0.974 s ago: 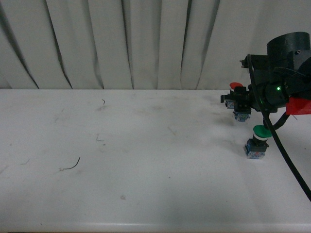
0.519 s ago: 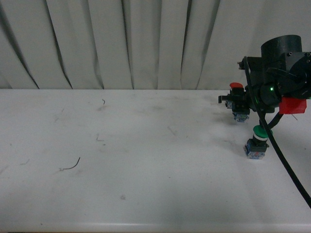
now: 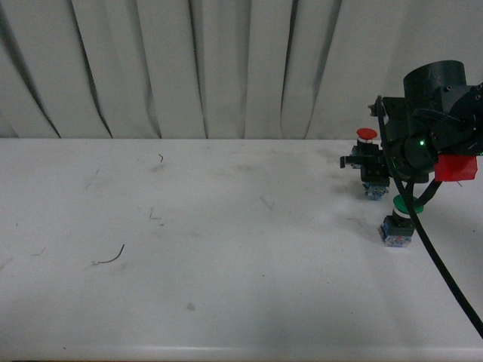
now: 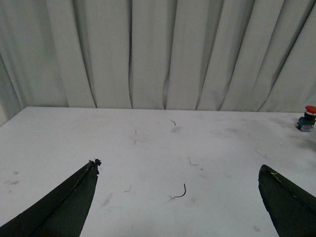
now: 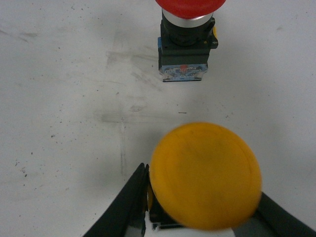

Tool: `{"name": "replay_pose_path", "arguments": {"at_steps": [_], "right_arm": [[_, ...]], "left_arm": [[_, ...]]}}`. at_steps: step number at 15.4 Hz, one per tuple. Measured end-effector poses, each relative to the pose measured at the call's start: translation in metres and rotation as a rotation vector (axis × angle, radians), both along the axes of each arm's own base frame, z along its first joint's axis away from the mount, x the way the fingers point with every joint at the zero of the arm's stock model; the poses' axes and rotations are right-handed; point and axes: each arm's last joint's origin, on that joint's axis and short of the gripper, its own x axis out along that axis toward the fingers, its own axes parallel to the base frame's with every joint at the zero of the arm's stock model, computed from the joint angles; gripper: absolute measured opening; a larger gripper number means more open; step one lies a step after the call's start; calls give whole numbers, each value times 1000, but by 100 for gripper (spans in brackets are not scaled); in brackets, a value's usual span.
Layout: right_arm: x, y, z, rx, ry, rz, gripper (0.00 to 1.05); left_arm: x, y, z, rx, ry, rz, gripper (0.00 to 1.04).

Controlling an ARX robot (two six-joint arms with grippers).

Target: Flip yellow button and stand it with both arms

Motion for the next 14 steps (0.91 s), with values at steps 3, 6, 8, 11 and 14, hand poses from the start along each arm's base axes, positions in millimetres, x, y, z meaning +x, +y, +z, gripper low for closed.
{"name": "replay_pose_path", "arguments": {"at_steps": [3,6,8,11,14], "right_arm": [[0,0,0,1,-5,0,71],[1,0,1,2,-9,0,86],[1,0,1,8,-13,5,99],[-8,0,9,36,-25,25,98],[-23,-1,52,78,-120,60,98]], "left_arm": [[0,0,0,0,0,0,98],[0,0,0,0,0,0,98],[0,0,0,0,0,0,98],[0,0,0,0,0,0,98],[0,0,0,0,0,0,98]]}}
